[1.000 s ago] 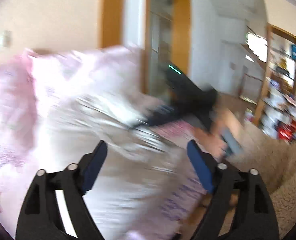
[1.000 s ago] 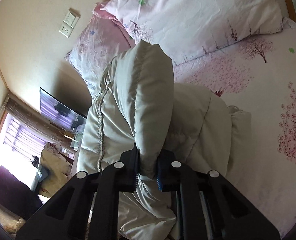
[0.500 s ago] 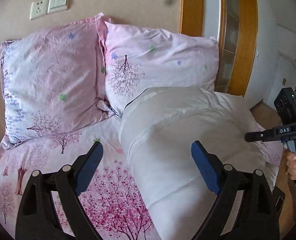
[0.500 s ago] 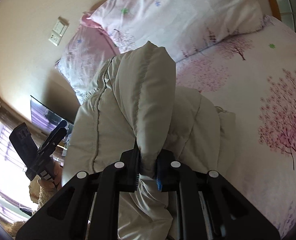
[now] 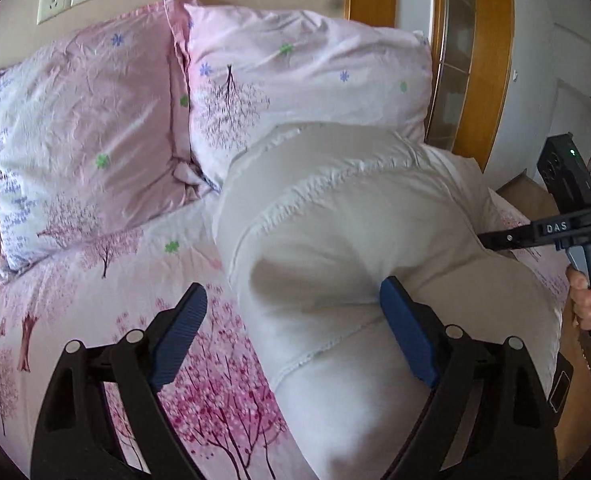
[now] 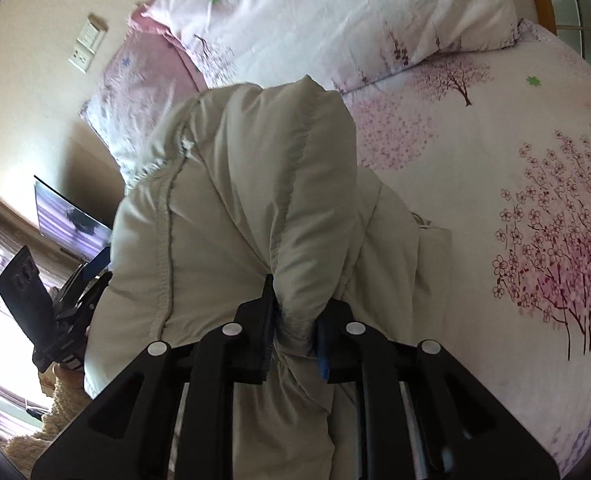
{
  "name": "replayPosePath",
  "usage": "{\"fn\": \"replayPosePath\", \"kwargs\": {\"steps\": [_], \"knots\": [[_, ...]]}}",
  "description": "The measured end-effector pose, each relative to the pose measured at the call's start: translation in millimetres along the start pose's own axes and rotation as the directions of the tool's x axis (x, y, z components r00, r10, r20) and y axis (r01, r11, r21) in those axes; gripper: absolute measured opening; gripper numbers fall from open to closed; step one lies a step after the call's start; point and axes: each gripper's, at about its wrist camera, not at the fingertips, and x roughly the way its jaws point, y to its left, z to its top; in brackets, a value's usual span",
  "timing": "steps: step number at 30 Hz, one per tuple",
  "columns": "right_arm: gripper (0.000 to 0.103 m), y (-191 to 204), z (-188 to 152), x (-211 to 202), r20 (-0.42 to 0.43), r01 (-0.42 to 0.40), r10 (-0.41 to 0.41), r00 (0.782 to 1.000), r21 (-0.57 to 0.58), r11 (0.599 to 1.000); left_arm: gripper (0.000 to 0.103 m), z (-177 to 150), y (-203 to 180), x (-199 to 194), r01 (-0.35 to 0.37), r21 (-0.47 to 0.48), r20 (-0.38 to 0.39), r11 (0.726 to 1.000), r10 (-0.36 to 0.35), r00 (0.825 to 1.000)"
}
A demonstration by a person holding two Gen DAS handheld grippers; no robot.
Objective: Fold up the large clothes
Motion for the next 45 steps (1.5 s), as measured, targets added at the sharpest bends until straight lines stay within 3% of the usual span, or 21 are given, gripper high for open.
{"fn": "replayPosePath", "kwargs": {"steps": [7,11,12,13,15,18,19,22,24,31,36,38,41,45], "knots": [[0.022,-20.7,-3.4,12.6,-0.027,-0.068,0.069,0.997,0.043,0.997,0.089,-6.1,-9.6,6.9,-0.023,0.002,-0.034,1.0,0.023,0.999],[0.03,-15.4,-5.2,-5.0,0.006,-0.026,0.025,1.0,0.039,0.999,0.089,-6.4,-11.3,9.0,-0.026,0.018,-0.048,1.0,0.026,0.999],[0.041,-10.2,-4.0,-14.2,0.031,0.011,-0.012,0.999,0.029,1.0,0.089,-6.3,-10.9,9.5,-0.025,0.02,-0.05,0.999,0.026,0.998],[0.058,-4.2,-3.5,-26.2,0.077,0.059,-0.06,0.995,0.011,0.998,0.089,-6.1,-10.1,9.6,-0.023,0.019,-0.051,1.0,0.023,0.998],[0.07,8.0,-5.1,-48.9,0.182,0.123,-0.115,0.976,-0.03,0.992,0.089,-5.6,-8.1,10.0,-0.014,0.016,-0.052,1.0,0.014,0.999],[0.067,29.4,-8.4,-72.8,0.318,0.158,-0.122,0.94,-0.087,0.984,0.089,-5.1,-8.0,11.0,-0.006,0.016,-0.053,1.0,0.007,0.999],[0.055,35.1,-7.2,-72.7,0.33,0.159,-0.116,0.937,-0.104,0.982,0.089,-4.8,-8.5,11.6,-0.006,0.019,-0.053,1.0,0.007,0.999],[0.028,49.6,-1.3,-52.8,0.279,0.167,-0.12,0.953,-0.153,0.974,0.089,-3.1,-10.5,12.8,-0.007,0.03,-0.058,1.0,0.009,0.998],[0.024,56.5,2.3,-32.3,0.225,0.179,-0.137,0.965,-0.179,0.967,0.089,-2.4,-12.0,13.0,-0.012,0.041,-0.059,0.999,0.014,0.998],[0.022,48.1,-5.3,-0.4,0.075,0.227,-0.217,0.973,-0.18,0.957,0.089,-2.6,-13.9,16.5,0.001,0.047,-0.06,0.999,0.002,0.998],[0.021,33.7,-5.1,15.9,-0.006,0.197,-0.201,0.98,-0.166,0.966,0.088,2.2,-8.1,11.4,0.03,0.025,-0.034,0.999,-0.029,0.999],[0.021,30.1,-5.7,16.4,-0.012,0.188,-0.192,0.981,-0.162,0.969,0.088,9.0,0.2,5.1,0.038,0.0,-0.014,0.999,-0.038,0.999],[0.021,27.1,-7.8,18.2,-0.021,0.17,-0.176,0.984,-0.158,0.973,0.088,23.0,12.3,-1.5,-0.012,-0.003,0.039,1.0,0.013,0.999],[0.021,22.6,-6.9,22.1,-0.031,0.144,-0.15,0.988,-0.149,0.978,0.088,27.5,16.9,21.3,-0.026,0.023,-0.026,0.999,0.026,0.999]]}}
